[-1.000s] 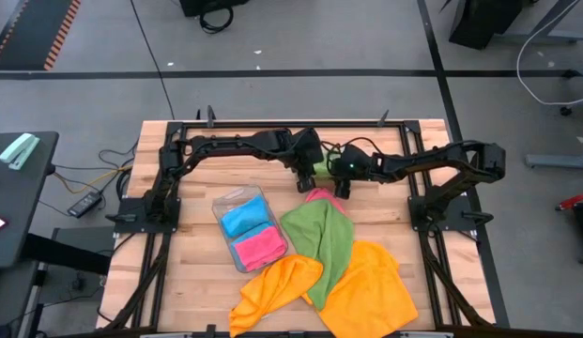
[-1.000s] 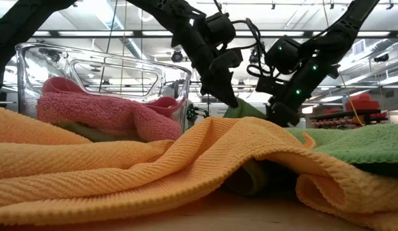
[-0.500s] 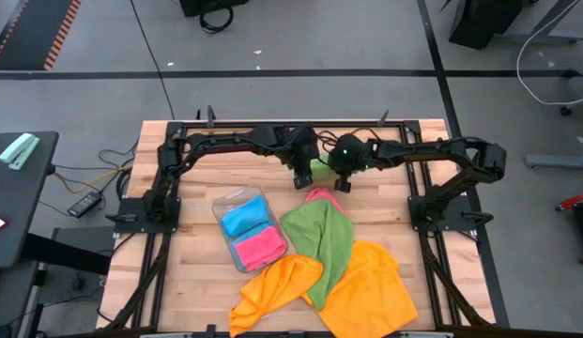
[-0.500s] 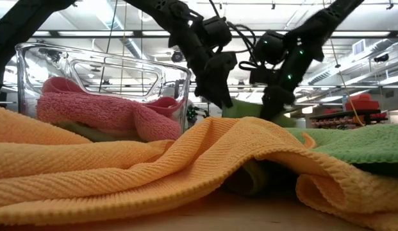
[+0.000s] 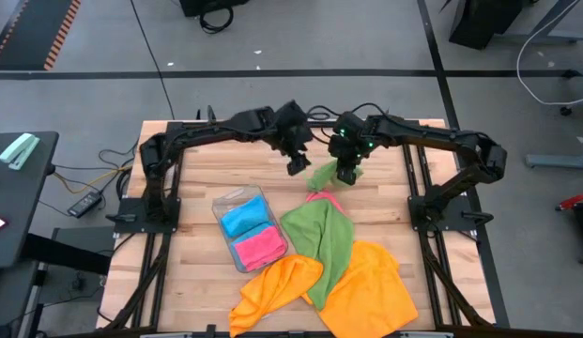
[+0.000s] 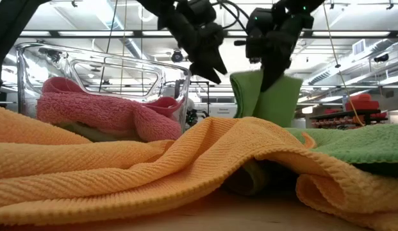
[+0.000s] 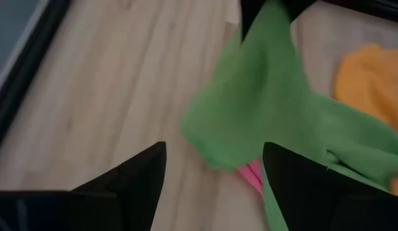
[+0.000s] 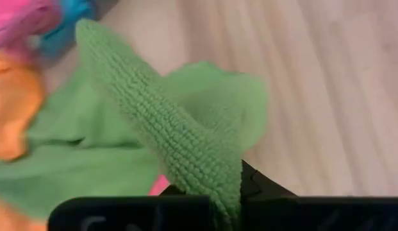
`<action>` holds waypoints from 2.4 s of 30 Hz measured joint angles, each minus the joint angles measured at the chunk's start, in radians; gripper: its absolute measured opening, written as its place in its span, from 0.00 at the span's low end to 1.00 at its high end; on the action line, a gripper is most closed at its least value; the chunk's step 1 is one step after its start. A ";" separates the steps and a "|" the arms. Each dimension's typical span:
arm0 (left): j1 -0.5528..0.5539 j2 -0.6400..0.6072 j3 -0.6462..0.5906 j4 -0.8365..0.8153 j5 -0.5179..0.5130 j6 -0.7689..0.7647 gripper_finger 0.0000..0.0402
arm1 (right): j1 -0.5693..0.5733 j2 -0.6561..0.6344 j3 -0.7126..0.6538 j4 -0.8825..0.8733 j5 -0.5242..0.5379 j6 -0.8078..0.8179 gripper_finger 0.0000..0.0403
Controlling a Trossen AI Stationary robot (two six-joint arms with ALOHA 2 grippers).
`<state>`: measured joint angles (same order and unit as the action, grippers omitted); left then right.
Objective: Fold microfiber towels
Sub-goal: Put the top green towel into the transparent bin
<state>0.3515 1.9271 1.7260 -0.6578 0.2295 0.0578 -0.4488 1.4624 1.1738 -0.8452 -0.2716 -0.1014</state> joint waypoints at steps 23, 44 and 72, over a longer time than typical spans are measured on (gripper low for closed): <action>-0.014 -0.084 -0.002 0.002 0.052 0.037 0.46 | 0.213 -0.126 0.091 0.084 0.379 0.001 0.02; 0.084 -0.316 -0.002 0.076 0.085 0.130 0.46 | 0.333 -0.375 0.077 0.407 0.472 -0.250 0.02; 0.012 -0.292 -0.002 0.120 0.138 -0.020 0.79 | 0.269 -0.245 0.078 0.482 0.330 -0.022 0.02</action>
<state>0.3633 1.6350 1.7237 -0.5376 0.3679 0.0382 -0.1802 1.2177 1.2514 -0.3633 0.0586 -0.1234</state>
